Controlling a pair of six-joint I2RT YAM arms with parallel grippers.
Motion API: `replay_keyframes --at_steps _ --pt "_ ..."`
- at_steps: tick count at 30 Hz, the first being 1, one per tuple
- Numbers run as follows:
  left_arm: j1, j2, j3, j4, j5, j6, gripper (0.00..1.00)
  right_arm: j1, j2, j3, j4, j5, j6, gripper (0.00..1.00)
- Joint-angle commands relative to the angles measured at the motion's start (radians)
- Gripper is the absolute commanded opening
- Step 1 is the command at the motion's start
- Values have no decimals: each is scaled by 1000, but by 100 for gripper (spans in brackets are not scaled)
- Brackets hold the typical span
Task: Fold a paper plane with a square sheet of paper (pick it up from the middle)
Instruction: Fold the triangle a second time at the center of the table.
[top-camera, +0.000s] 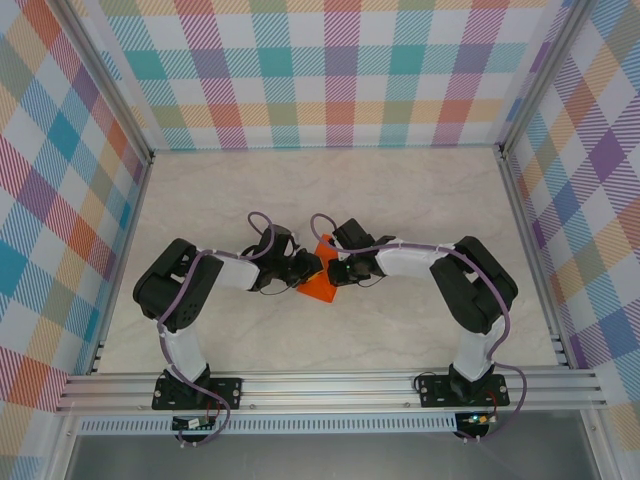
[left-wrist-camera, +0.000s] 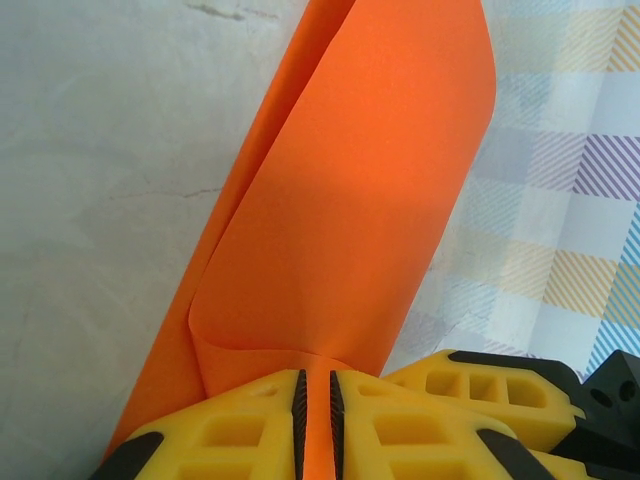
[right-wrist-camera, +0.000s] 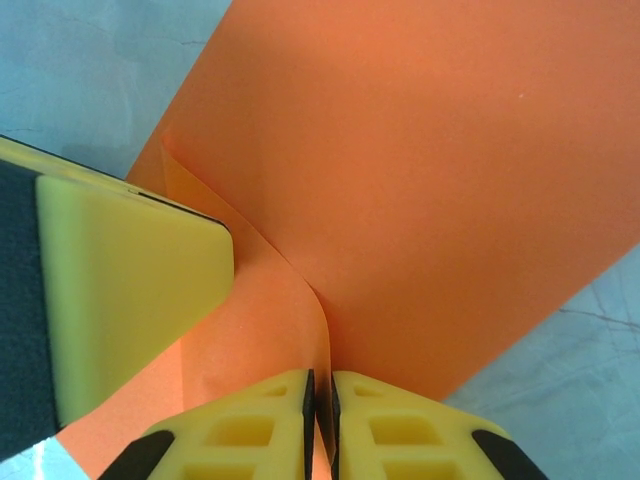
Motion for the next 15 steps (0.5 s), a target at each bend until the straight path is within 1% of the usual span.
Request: replay_keyframes --at_steps 1,2,4,7,8,9,13,15 --pt "-19 36 -1 -26 -37 18 17 -5 18 23 -19 11 1 17" --pt "-20 42 -3 -26 -39 18 17 -5 7 24 -21 9 4 18" --pt "-21 53 -5 -26 -42 19 16 -6 -27 23 -32 20 14 24" --pt "-21 60 -13 -24 -45 23 16 -7 -82 15 -56 49 28 30" --pt "-21 60 -16 -26 -48 25 16 -9 -98 12 -63 54 33 34" --pt "-20 60 -16 -29 -50 29 16 -11 -115 5 -69 54 36 35" --pt "-21 56 -18 -33 -51 34 16 -13 -178 -27 -74 63 54 39" --pt "-21 56 -17 -35 -50 35 16 -13 -198 -42 -61 25 54 37"
